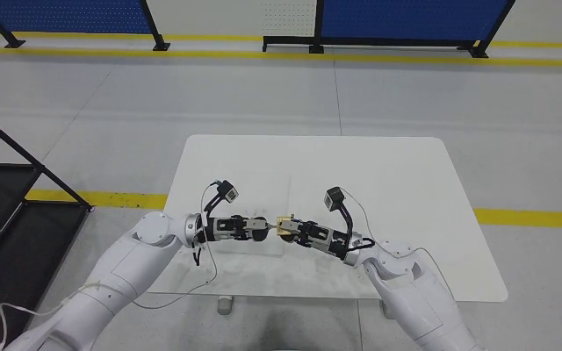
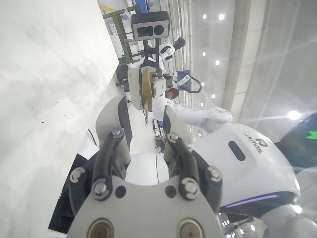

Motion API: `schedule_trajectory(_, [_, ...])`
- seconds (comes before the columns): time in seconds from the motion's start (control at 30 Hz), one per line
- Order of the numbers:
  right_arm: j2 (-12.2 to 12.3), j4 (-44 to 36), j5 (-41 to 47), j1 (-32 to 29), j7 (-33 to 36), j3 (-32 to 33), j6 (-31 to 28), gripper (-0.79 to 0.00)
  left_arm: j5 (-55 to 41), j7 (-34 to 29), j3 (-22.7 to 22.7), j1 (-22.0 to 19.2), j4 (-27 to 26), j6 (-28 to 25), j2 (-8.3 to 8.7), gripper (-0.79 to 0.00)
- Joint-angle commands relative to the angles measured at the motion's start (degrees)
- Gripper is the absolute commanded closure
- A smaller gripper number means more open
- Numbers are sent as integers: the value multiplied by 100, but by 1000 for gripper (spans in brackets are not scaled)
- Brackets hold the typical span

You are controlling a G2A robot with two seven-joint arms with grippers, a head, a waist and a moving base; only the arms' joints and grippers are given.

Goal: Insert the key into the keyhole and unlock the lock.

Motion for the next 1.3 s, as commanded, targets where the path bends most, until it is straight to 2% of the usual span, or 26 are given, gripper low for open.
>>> schedule_trajectory(0.0, [0,0,0,0,0,0,0,0,1,-19,-25,19,-7,6,-8,-237])
schedule_trajectory(0.13, [0,0,0,0,0,0,0,0,45,-52,-74,47,-15,30,-24,-228])
schedule_trajectory(0.5, [0,0,0,0,0,0,0,0,232,22,-153,66,-83,221,-84,-126])
schedule_trajectory(0.73, [0,0,0,0,0,0,0,0,328,31,-273,128,-150,306,-92,-139])
schedule_trajectory(0.8, [0,0,0,0,0,0,0,0,356,33,-306,145,-169,343,-94,-108])
schedule_trajectory(0.87, [0,0,0,0,0,0,0,0,389,42,-334,157,-193,370,-97,0])
schedule_trajectory(1.27, [0,0,0,0,0,0,0,0,508,108,-429,211,-317,579,-141,0])
